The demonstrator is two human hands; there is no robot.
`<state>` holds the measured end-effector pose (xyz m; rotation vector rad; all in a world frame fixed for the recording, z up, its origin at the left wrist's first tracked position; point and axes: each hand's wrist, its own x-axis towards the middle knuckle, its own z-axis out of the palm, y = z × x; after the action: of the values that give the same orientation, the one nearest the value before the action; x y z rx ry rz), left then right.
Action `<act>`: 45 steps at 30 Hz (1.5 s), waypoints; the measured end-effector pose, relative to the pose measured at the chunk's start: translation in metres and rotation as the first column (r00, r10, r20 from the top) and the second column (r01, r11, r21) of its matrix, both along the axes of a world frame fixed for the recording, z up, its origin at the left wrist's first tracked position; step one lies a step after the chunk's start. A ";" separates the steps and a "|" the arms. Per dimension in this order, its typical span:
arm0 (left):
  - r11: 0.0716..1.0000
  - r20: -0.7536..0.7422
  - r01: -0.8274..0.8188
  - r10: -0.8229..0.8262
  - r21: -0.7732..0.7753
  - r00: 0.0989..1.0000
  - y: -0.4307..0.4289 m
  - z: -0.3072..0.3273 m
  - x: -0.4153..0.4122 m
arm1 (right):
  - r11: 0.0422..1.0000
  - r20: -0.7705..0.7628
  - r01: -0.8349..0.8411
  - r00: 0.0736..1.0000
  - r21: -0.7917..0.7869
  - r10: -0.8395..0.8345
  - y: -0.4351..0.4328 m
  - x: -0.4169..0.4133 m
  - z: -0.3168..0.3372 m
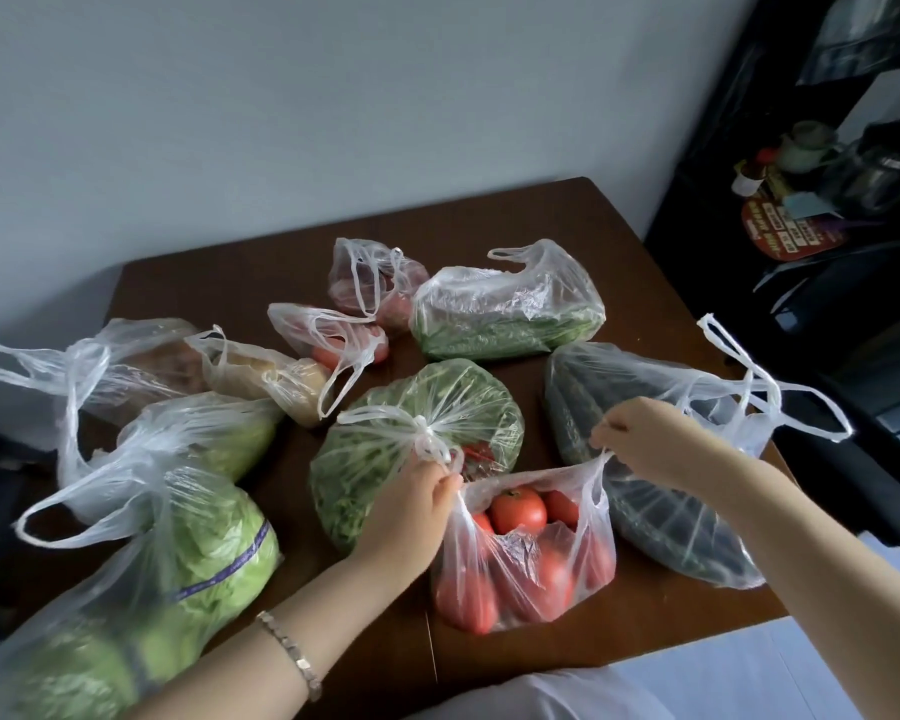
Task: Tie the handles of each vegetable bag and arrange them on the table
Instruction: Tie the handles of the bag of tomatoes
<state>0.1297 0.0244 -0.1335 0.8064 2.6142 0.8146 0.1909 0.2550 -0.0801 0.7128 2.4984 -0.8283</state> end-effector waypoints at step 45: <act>0.768 0.920 -0.605 0.055 0.209 0.388 0.040 0.011 0.011 | 0.280 0.261 0.564 0.693 -0.776 -0.672 -0.070 0.004 -0.062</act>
<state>0.1408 0.0641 -0.1220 -0.1872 1.5479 1.5858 0.1951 0.1852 -0.1425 1.2893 1.4434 -2.1777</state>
